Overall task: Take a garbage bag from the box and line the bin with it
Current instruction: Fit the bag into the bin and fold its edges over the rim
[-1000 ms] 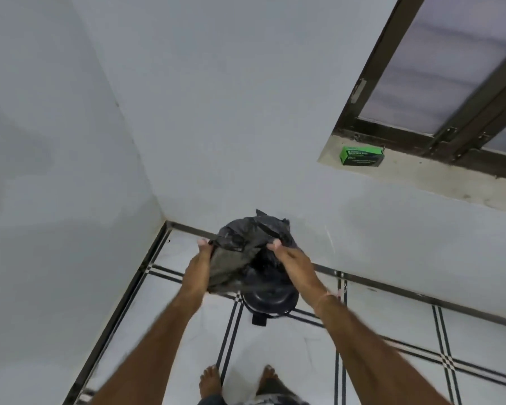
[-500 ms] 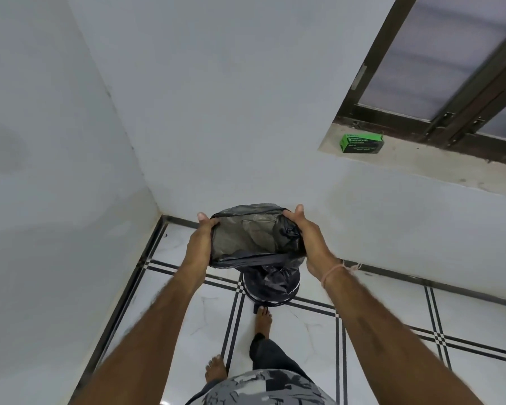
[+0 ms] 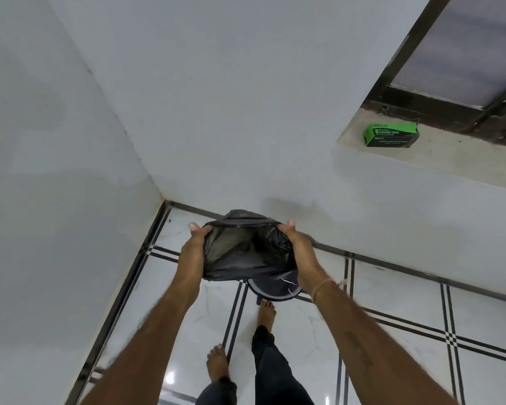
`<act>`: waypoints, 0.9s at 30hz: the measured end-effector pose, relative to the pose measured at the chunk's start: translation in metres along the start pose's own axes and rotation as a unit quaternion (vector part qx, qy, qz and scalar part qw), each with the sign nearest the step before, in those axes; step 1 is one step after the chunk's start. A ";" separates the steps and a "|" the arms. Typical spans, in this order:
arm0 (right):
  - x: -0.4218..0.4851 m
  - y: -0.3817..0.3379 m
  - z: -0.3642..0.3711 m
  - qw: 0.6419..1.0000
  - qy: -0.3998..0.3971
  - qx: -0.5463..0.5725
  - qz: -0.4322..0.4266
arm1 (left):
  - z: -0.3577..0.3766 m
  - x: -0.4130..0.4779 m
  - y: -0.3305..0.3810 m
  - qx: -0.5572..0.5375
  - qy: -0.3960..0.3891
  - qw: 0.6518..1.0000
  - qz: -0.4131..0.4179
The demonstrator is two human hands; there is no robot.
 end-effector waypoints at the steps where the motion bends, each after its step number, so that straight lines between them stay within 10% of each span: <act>1: 0.015 0.010 -0.004 1.000 -0.002 0.016 0.006 | 0.002 0.012 -0.009 -0.004 0.002 1.000 -0.012; 27: 0.241 0.296 -0.185 0.971 0.153 -0.003 0.181 | 0.129 0.263 -0.303 0.088 -0.087 0.962 -0.242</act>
Point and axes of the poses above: each hand's wrist, its own x-axis towards the middle knuckle, its own z-axis out of the palm, y = z × x, the point moved 4 cm from there along x, towards the middle knuckle, and after that the axes turned 7 degrees about -y, right-handed, at the moved point
